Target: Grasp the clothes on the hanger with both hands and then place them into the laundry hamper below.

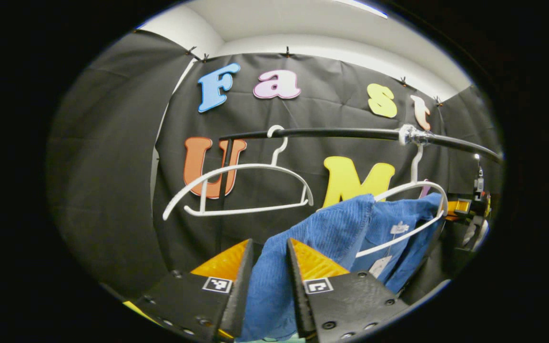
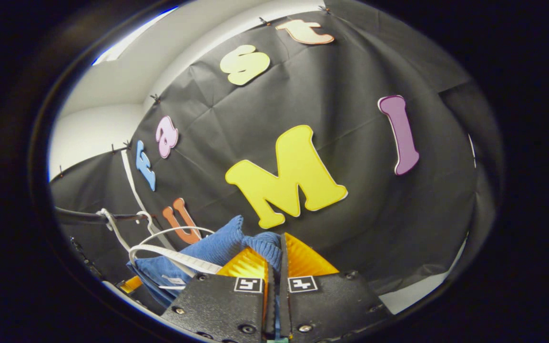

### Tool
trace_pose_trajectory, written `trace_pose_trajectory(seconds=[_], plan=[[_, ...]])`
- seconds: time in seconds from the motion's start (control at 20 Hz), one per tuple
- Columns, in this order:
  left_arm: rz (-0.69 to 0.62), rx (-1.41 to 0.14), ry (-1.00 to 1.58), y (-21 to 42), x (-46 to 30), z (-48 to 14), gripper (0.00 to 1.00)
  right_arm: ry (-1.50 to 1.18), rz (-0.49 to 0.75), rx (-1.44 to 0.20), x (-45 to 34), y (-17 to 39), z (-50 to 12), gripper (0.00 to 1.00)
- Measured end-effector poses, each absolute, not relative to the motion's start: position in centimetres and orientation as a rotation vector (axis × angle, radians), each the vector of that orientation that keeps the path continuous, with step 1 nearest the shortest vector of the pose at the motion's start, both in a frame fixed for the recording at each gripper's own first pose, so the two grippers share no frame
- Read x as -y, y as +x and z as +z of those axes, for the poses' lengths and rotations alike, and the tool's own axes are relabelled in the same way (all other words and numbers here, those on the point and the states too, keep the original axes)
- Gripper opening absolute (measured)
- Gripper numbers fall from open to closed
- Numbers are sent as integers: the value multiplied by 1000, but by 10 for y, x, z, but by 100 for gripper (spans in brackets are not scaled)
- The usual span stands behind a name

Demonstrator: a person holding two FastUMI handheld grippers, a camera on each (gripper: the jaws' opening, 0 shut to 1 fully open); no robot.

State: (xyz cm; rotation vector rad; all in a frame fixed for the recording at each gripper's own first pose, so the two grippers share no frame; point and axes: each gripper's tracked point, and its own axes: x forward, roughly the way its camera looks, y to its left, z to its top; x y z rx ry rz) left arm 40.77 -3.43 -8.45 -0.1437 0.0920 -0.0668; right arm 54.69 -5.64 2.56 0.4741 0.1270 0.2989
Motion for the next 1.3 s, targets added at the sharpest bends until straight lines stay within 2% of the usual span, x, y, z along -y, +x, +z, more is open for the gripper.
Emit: trace_pose_trajectory(seconds=[0.1, 0.15, 0.2, 0.25, 0.4, 0.45, 0.5, 0.6, 0.7, 0.75, 0.9, 1.0, 1.15, 1.2, 1.3], plan=[[-97, -71, -127, 401, 33, -87, 61, 478, 302, -128, 56, 546, 26, 6], [-130, -72, -144, 396, 37, -88, 86, 469, 301, -132, 56, 546, 24, 6], [-149, -67, -165, 393, 38, -88, 81, 463, 300, -133, 56, 547, 24, 6], [-176, -65, -188, 390, 42, -88, 89, 458, 301, -138, 54, 547, 23, 7], [-255, -72, -215, 381, 61, -96, 100, 444, 299, -140, 53, 548, 23, 6], [-261, -88, -191, 382, 64, -105, 100, 443, 297, -136, 53, 547, 23, 7], [-256, -111, -155, 385, 64, -115, 86, 444, 297, -134, 53, 548, 23, 7], [-242, -150, -96, 391, 66, -131, 100, 445, 299, -137, 54, 547, 22, 6], [-255, -186, -79, 400, 72, -139, 100, 443, 302, -138, 53, 547, 21, 6], [-249, -184, -71, 402, 72, -137, 96, 440, 302, -138, 53, 546, 22, 6], [-169, -168, -49, 410, 54, -133, 45, 434, 301, -137, 54, 548, 22, 6], [-163, -162, -49, 414, 49, -129, 10, 427, 304, -137, 53, 548, 22, 6], [-134, -139, -18, 418, 42, -118, 12, 437, 312, -139, 50, 550, 21, 6], [-134, -118, -21, 419, 42, -111, 0, 451, 318, -140, 49, 550, 23, 6], [-119, -86, -39, 421, 36, -95, 0, 460, 332, -131, 46, 552, 28, 6]])
